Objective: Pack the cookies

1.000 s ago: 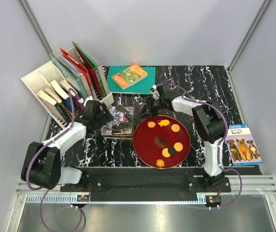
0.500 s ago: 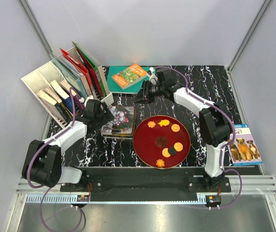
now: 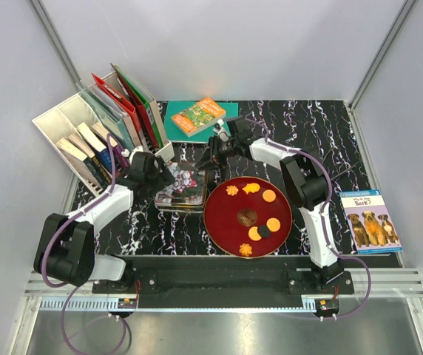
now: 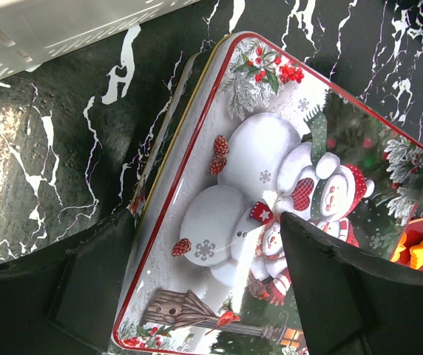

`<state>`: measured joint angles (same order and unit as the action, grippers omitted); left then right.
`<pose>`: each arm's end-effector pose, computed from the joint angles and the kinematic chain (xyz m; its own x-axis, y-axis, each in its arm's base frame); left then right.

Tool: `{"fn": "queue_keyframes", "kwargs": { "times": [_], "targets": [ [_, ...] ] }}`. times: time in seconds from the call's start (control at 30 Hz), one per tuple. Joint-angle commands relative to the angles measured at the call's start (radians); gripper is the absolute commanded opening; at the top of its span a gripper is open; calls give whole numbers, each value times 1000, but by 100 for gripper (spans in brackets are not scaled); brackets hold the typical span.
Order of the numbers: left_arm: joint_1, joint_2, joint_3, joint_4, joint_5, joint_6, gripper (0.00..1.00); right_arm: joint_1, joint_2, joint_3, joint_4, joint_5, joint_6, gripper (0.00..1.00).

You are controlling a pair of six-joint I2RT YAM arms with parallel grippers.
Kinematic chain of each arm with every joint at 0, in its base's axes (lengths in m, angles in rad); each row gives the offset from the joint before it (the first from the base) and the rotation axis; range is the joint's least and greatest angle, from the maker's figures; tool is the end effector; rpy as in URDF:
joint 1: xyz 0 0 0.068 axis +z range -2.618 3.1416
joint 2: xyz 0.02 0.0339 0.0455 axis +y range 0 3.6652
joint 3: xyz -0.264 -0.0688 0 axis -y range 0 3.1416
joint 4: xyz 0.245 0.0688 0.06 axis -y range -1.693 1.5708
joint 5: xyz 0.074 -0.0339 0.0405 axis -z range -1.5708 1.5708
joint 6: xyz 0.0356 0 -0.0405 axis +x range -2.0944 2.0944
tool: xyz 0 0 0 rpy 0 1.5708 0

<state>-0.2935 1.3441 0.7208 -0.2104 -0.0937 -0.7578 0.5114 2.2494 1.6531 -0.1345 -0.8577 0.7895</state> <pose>0.2577 -0.0744 0.1954 -0.6714 -0.5120 -0.5358 -0.3217 0.8527 -0.4117 0.4181 0.2655 0.1661 -0.9859 -0.0207 -0.1659 -0.1580 0.4396 0.8842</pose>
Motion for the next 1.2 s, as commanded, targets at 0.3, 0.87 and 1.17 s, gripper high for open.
{"fn": "queue_keyframes", "kwargs": {
  "times": [0.3,0.87,1.17],
  "targets": [
    [-6,-16,86,-29,-27,-2,88,-4,-31,-58,-71,35,-67,29],
    [27,-180,213,-273,-221,25,99,-4,-177,65,-73,32,-16,34],
    [25,-302,263,-441,-158,159,99,1,-511,39,-313,384,-295,38]
  ]
}}
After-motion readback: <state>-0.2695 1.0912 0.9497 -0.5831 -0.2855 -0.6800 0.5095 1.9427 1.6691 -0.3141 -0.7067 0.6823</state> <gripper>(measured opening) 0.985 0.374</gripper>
